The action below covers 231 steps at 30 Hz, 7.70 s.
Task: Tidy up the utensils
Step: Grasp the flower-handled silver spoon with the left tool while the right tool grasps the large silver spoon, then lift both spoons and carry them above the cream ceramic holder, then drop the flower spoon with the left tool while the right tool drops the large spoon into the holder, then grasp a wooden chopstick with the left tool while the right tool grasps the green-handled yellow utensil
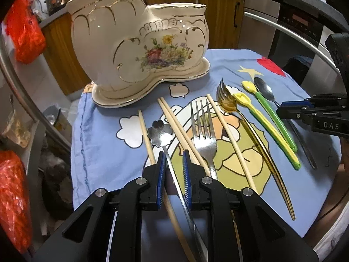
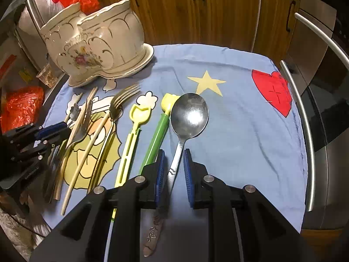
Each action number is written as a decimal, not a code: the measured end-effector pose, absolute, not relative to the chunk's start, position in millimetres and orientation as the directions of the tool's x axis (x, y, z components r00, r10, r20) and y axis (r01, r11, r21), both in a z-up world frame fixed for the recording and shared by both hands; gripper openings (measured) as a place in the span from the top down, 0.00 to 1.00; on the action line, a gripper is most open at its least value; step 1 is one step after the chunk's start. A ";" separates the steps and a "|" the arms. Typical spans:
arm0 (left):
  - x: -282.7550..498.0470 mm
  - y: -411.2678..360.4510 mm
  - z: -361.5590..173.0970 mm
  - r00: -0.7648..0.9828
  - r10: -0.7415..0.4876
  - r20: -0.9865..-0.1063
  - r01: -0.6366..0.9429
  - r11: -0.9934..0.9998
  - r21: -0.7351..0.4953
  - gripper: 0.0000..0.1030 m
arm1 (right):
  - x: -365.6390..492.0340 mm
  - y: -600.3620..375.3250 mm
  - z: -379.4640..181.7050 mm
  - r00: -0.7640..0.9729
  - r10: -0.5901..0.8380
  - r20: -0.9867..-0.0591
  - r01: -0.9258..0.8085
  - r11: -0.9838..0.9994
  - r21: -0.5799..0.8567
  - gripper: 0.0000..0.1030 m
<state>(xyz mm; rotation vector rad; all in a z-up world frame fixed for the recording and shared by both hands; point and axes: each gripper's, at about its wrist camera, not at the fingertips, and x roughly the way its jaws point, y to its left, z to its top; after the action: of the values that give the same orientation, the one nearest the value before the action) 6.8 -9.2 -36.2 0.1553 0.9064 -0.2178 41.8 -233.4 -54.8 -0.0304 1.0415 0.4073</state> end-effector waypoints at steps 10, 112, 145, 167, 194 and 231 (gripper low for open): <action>9.0 -12.0 -39.0 0.621 -0.112 -0.776 0.255 0.965 0.065 0.86 | 42.6 -230.9 -57.3 0.465 0.302 -0.832 -0.334 0.930 0.152 0.91; 103.8 43.5 74.1 0.880 -0.133 -0.457 0.105 0.991 -0.086 0.96 | 136.0 -137.9 35.4 0.691 0.570 -0.446 -0.521 0.819 0.239 0.94; 102.0 45.9 76.0 0.896 -0.105 -0.432 0.085 0.994 -0.067 0.87 | 145.7 -134.2 30.0 0.699 0.550 -0.457 -0.500 0.833 0.237 0.93; 18.5 30.2 109.4 0.858 -0.063 -0.510 0.076 0.997 0.003 0.10 | 50.2 -216.3 69.0 0.771 0.374 -0.516 -0.302 0.927 0.220 0.05; 28.8 36.8 -18.7 0.564 -0.062 -0.823 0.188 0.981 0.055 0.20 | 64.2 -211.7 -50.5 0.479 0.282 -0.831 -0.383 0.919 0.091 0.48; 40.4 8.9 -37.6 0.534 -0.082 -0.841 0.266 0.961 0.076 0.94 | 84.0 -207.9 -63.4 0.447 0.281 -0.849 -0.359 0.926 0.117 0.88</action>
<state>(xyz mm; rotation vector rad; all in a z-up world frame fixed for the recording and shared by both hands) 40.4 8.9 -37.6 0.2047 0.9874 -0.2091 84.0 -207.9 -63.4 -0.0838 1.0337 0.3970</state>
